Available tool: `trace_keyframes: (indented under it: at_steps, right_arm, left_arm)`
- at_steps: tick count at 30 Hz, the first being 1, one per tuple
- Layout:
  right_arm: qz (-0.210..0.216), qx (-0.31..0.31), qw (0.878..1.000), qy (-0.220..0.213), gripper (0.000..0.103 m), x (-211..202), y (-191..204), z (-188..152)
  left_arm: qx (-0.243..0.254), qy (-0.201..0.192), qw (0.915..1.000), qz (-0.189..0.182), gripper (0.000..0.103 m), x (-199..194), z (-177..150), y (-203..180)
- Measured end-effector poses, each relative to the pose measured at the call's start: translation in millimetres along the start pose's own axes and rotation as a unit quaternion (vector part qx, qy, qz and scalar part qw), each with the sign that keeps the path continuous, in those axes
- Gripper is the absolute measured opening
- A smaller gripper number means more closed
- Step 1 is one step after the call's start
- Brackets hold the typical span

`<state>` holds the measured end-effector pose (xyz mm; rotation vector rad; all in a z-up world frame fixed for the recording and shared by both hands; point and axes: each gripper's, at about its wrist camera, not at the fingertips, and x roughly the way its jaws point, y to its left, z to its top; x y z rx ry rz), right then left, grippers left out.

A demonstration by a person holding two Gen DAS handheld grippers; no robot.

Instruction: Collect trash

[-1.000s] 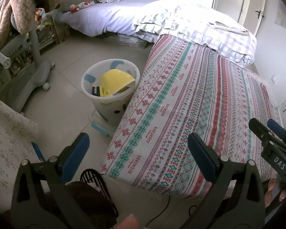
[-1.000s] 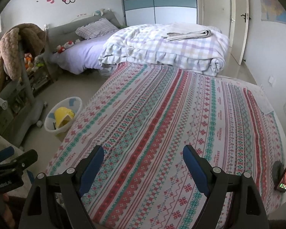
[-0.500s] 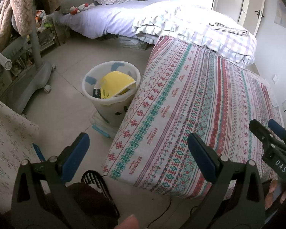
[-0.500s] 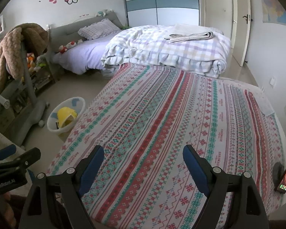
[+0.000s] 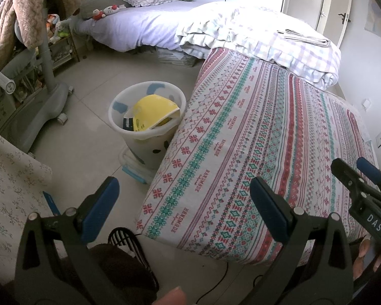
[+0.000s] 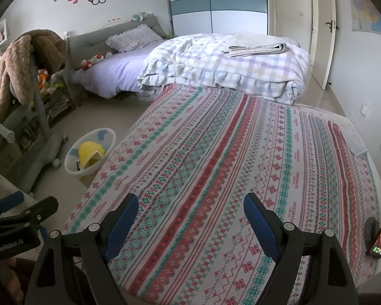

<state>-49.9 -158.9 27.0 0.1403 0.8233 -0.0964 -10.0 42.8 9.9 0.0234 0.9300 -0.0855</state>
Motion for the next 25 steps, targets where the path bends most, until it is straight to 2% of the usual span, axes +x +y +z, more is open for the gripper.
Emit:
trace_keyframes:
  at_steps: [25]
  right_arm:
    - [0.004,0.002,1.000,0.004,0.086,0.0,1.8,0.1]
  left_arm:
    - [0.000,0.006,0.9999,-0.012,0.102,1.9,0.9,-0.2]
